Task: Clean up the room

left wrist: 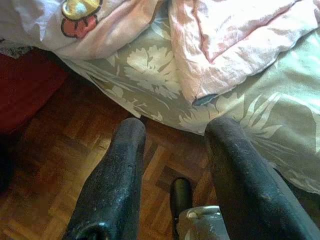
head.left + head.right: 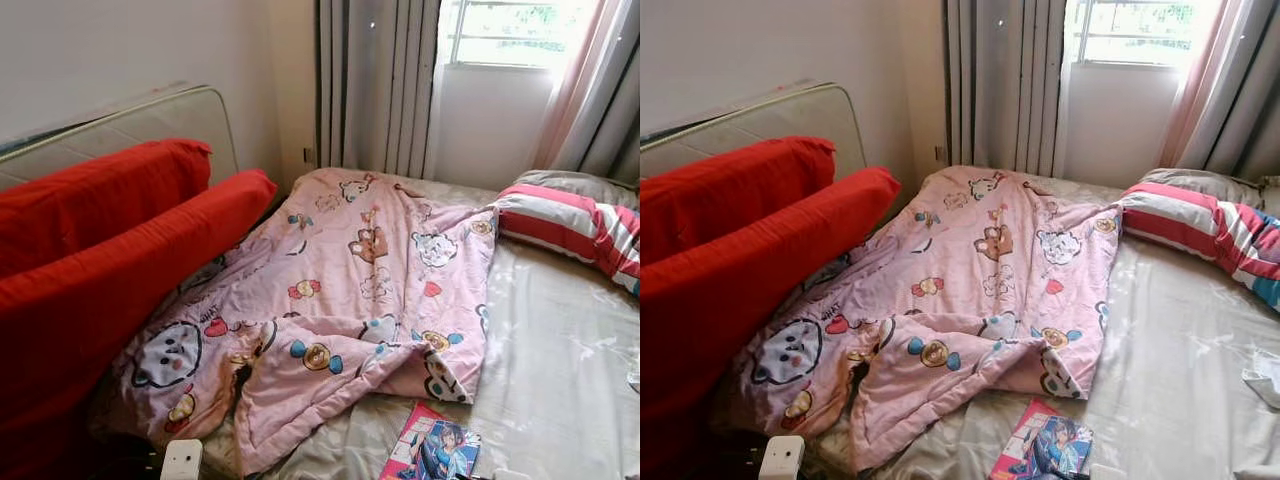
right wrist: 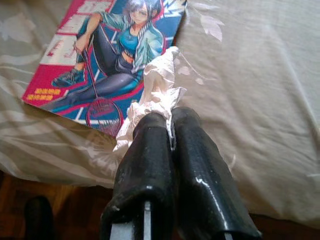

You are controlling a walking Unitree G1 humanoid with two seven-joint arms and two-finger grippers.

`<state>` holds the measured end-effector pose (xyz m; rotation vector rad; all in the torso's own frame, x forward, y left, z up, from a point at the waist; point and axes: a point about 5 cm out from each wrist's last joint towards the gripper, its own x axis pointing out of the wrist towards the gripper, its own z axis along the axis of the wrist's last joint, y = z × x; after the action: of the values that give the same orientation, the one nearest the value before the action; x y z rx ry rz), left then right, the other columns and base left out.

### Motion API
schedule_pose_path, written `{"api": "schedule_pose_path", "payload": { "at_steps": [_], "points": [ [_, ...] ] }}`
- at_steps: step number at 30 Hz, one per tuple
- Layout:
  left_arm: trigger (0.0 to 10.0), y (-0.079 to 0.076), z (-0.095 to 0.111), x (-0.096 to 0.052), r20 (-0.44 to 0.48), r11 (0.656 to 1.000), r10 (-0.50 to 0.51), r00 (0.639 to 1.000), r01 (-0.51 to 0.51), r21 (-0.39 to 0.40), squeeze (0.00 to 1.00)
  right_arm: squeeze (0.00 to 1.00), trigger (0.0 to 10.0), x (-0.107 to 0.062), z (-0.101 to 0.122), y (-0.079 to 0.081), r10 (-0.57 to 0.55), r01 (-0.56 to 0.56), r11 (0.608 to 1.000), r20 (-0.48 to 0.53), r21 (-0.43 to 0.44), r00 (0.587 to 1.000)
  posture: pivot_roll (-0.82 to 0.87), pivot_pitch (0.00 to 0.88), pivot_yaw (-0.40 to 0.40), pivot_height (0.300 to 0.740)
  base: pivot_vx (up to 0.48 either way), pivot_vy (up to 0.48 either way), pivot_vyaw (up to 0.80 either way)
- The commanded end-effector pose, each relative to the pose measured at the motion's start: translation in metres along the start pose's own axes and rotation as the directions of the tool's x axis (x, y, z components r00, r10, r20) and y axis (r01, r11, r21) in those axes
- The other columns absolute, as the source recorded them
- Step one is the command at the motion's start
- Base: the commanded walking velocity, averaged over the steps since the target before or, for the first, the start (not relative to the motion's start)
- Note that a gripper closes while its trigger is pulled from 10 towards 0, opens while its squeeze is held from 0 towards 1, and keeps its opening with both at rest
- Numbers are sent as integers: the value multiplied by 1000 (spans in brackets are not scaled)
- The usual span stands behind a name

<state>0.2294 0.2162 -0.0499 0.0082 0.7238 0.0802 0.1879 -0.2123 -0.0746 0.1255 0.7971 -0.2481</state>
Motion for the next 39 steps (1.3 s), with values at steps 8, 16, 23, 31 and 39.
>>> {"api": "schedule_pose_path", "payload": {
  "at_steps": [8, 16, 23, 31, 39],
  "points": [
    [10000, 6, -19, -6, -58, 1000, 12, 998, -12, -1, 0, 0, 10000, -3, -15, 2, 4, -4, 1000, -67, 10, 998, -10, 101, 24, 740, -248, 0, 0],
    [10000, 7, -22, -7, -67, 1000, 13, 998, -13, 5, 0, 0, 10000, -5, -21, 4, 7, -5, 1000, -99, 14, 995, -11, 116, 32, 740, -281, 0, 0],
    [10000, 8, -23, -7, -68, 1000, 17, 998, -16, 11, 0, 0, 10000, -4, -20, 9, 19, -19, 1000, -89, 7, 996, -7, 119, 32, 740, -74, 0, 0],
    [10000, 4, -19, -6, -57, 1000, 7, 998, -6, 12, 0, 0, 10000, -4, -19, 11, 25, -25, 1000, -82, 9, 996, -7, 119, 32, 740, 0, 0, 0],
    [10000, 3, -18, -5, -54, 1000, 3, 999, -2, 10, 0, 0, 10000, -4, -20, 12, 34, -36, 999, -92, -20, 995, -8, 117, 29, 740, 0, 0, 0]
  ]
}}
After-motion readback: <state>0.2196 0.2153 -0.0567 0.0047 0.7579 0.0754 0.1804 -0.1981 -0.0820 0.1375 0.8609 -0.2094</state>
